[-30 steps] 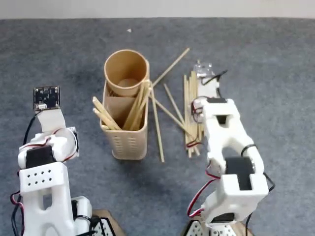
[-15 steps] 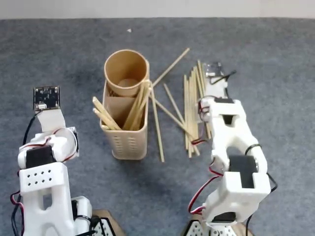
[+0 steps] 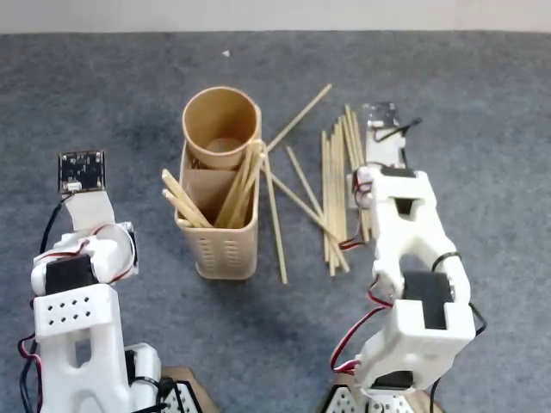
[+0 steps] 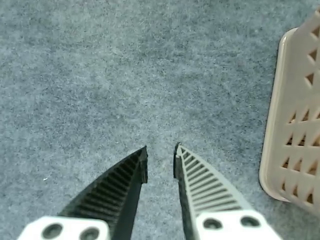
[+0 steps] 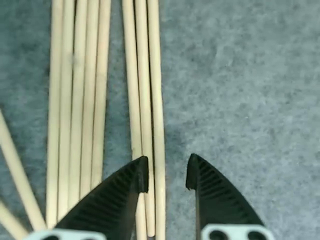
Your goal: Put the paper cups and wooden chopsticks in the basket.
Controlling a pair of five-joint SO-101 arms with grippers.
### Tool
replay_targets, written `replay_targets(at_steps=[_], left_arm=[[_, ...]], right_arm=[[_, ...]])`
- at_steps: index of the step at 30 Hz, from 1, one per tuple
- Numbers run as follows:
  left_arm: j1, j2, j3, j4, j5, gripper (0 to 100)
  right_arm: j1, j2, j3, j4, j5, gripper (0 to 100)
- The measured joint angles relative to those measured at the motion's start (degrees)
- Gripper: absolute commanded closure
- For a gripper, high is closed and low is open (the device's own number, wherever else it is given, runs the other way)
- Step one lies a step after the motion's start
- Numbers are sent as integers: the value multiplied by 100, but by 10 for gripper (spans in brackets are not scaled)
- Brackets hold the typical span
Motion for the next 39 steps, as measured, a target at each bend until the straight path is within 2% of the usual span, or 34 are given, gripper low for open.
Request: replay_targets(at_steps=[10,17,18,21,26,29,33,39], left_arm=[[0,0,0,0,0,877],[0,0,0,0,0,877],[0,0,0,0,0,877],[0,0,0,0,0,877],[0,0,0,0,0,877],[0,0,0,0,0,877],[0,0,0,0,0,877],[0,0,0,-70,0,877]], right_arm=[[0,35,0,-167,0,861],[-18,862,-325,-158,255,861],[-18,914,-466,-35,281,874],[-18,958,-791,316,299,998],[-9,985,-1152,826,273,991],[-9,976,-1345,1073,-114,992],[-9,255,-1319,1081,-484,992],[-563,-2541,-624,1011,-914,992]])
